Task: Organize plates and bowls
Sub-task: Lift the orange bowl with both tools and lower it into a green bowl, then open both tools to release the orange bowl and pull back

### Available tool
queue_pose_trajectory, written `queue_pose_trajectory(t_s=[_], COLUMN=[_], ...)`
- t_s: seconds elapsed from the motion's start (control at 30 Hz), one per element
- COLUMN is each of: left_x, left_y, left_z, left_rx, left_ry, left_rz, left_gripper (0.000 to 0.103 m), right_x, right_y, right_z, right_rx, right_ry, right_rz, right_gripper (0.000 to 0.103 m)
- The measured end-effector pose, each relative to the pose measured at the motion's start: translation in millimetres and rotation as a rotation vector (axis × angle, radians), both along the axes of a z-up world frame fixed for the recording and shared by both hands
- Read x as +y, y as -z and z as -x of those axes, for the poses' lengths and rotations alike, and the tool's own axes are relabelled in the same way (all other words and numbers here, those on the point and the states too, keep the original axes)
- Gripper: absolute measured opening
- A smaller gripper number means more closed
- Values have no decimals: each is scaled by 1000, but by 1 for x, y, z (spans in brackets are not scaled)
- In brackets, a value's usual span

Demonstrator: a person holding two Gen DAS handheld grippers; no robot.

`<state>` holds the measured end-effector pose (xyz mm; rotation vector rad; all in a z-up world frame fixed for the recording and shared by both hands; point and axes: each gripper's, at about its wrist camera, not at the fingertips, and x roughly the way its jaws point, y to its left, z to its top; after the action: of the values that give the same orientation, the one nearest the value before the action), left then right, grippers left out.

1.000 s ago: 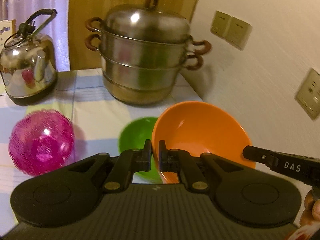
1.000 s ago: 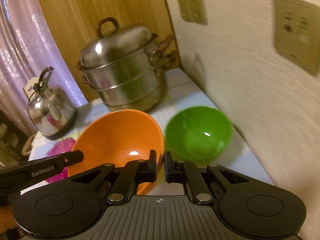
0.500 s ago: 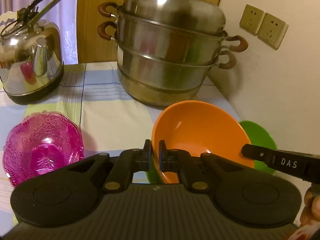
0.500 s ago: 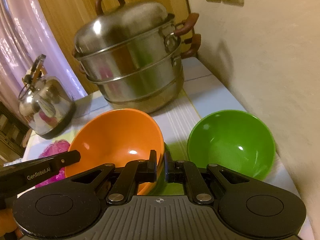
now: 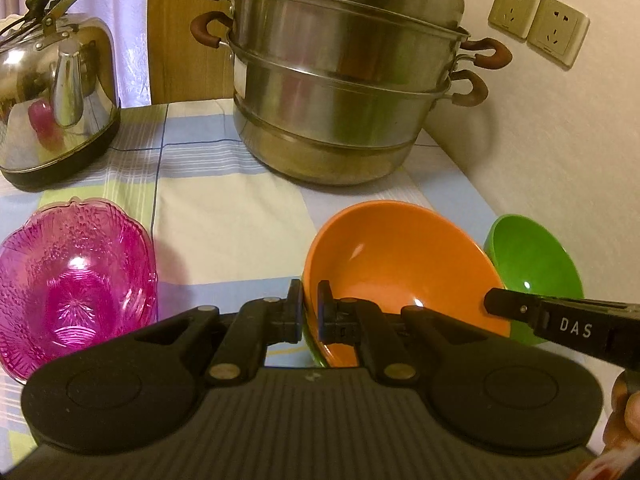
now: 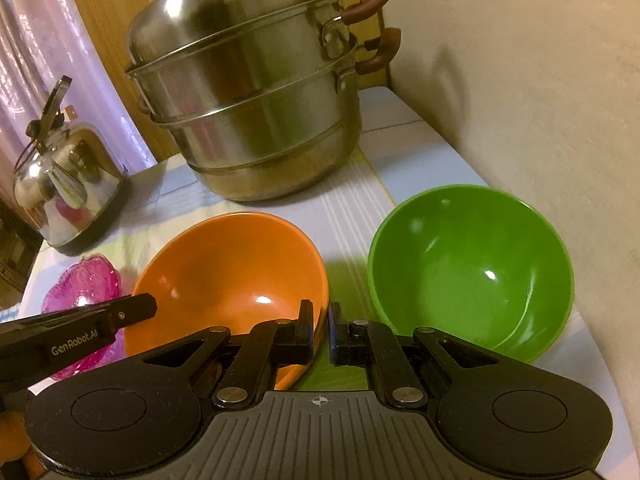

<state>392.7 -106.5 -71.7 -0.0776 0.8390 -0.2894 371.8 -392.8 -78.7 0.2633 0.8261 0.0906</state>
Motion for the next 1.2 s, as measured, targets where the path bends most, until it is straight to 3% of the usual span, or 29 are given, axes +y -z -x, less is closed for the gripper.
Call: queue_pose_trajectory(t_s=[0.27, 0.33, 0.37, 0.43, 0.47, 0.63, 0.93, 1.2], left_x=[4, 8, 10, 16, 19, 31, 31, 22], left_y=[-5, -11, -14, -21, -24, -37, -59, -67], left_z=[4, 12, 18, 33, 40, 89, 172, 219], left_rx=[-11, -22, -30, -44, -50, -66, -107, -111], left_ry=[-11, -19, -23, -26, -30, -67, -121, -136], left_rz=[26, 30, 34, 47, 52, 62, 3, -16], left_gripper=[8, 19, 22, 27, 28, 53, 83, 88], right_x=[1, -2, -4, -8, -10, -18, -19, -28], right_y=[-1, -3, -6, -13, -16, -26, -40, -54], right_z=[1, 5, 10, 21, 29, 75, 166, 225], right_rx=[-10, -28, -40, -71, -85, -78, -46, -62], right_ry=[-4, -7, -6, 7, 15, 51, 101, 128], right_rz=[5, -18, -23, -34, -44, -64, 25, 25], right_gripper=[10, 26, 48, 61, 61, 62, 67, 72])
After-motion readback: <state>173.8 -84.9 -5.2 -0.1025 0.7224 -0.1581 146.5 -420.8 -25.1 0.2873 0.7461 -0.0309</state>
